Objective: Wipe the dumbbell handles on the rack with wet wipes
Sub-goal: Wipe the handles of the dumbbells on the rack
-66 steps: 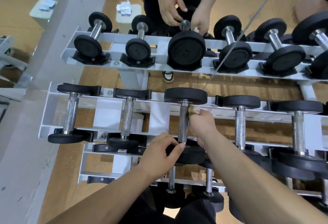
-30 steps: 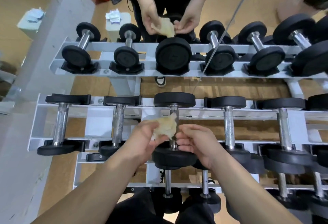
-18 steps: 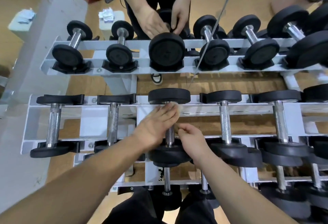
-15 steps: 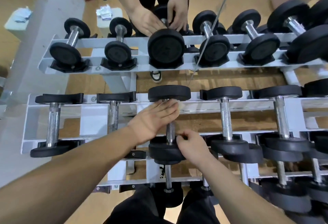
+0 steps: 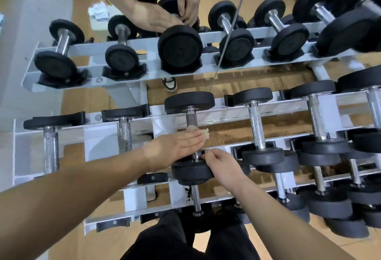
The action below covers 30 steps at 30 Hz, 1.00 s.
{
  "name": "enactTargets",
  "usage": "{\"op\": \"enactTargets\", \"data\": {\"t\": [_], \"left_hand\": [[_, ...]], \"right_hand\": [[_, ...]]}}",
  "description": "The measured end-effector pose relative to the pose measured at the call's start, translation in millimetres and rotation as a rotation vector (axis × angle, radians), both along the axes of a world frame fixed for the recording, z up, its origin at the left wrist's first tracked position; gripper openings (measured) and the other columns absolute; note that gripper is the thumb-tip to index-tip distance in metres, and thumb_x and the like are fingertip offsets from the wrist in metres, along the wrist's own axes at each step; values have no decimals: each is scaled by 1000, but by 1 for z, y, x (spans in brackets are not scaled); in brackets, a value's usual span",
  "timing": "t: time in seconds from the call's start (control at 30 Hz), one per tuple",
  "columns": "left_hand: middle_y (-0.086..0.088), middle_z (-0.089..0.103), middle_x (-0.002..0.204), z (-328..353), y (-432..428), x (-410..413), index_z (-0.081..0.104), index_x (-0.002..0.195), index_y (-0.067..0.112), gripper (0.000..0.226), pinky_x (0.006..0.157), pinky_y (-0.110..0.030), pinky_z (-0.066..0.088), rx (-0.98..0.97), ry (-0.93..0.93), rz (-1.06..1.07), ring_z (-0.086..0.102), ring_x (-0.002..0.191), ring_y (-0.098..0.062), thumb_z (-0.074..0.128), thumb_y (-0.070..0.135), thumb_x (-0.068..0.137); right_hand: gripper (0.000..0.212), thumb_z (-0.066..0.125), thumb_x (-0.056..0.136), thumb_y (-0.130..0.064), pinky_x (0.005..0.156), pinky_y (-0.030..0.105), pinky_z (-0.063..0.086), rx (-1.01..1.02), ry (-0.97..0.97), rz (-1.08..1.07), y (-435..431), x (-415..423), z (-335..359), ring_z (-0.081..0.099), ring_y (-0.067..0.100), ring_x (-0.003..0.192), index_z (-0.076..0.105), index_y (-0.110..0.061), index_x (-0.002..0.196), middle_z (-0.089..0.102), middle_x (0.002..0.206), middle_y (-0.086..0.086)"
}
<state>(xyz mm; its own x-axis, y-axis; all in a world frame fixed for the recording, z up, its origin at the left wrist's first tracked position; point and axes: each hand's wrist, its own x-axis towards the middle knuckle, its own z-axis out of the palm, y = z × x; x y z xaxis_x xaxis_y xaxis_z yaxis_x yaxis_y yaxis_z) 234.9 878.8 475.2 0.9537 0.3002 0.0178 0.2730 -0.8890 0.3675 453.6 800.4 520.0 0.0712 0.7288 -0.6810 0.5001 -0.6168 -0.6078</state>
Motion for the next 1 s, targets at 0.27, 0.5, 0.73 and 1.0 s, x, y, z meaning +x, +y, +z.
{"op": "enactTargets", "data": {"t": [0.27,0.5,0.73,1.0], "left_hand": [[-8,10,169,-4,7,1,22,161,10,74,130,-31,1,17,24,48,-9,158,-12,36,-14,93],[-9,7,171,12,36,7,8,162,12,89,128,-40,23,160,66,146,7,159,-25,43,-20,86],[7,6,170,1,16,1,8,162,27,90,130,-31,6,-100,77,50,4,158,-11,47,-17,93],[-15,45,159,23,8,17,61,141,11,49,117,-48,42,155,63,190,43,146,-34,38,8,98]], "right_hand": [[36,44,100,-40,93,38,51,-7,-24,4,0,0,-4,66,23,99,69,-14,98,73,100,3],[36,44,99,-41,92,38,51,-3,-32,16,0,0,-5,65,24,97,68,-14,99,72,99,4],[32,47,99,-36,81,40,47,-11,-22,-8,4,0,-6,59,20,83,61,-13,82,65,85,-1],[32,46,96,-37,88,42,52,-28,-1,-40,4,-4,-5,65,30,96,65,-12,90,71,97,8]]}}
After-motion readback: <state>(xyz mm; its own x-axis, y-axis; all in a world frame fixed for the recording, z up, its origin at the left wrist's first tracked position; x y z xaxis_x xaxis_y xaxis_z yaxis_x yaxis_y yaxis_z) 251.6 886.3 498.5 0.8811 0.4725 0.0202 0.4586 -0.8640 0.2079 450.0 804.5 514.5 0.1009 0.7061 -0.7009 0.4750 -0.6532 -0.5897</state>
